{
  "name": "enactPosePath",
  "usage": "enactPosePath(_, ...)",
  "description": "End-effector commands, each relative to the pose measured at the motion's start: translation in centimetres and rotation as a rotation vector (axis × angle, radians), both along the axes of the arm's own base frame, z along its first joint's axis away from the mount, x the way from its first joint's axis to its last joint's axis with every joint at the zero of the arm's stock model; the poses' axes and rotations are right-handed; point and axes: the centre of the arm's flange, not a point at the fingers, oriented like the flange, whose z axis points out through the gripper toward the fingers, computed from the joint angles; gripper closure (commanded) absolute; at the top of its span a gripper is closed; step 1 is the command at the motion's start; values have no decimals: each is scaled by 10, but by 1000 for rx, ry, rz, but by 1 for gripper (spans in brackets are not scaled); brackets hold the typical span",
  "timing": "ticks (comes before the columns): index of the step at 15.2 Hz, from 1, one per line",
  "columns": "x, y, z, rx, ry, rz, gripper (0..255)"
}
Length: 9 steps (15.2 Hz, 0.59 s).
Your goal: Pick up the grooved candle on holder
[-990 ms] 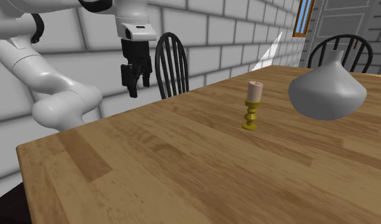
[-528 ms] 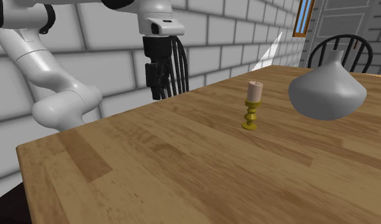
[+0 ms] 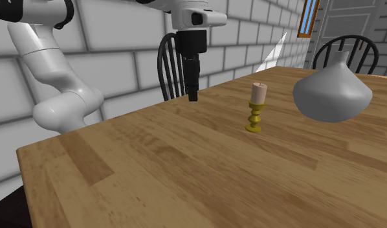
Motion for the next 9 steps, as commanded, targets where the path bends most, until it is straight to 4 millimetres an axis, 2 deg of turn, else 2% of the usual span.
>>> enactPosePath(1,25,-6,4,-12,-19,18,0)
enactPosePath(9,116,-13,26,-57,-92,89,0)
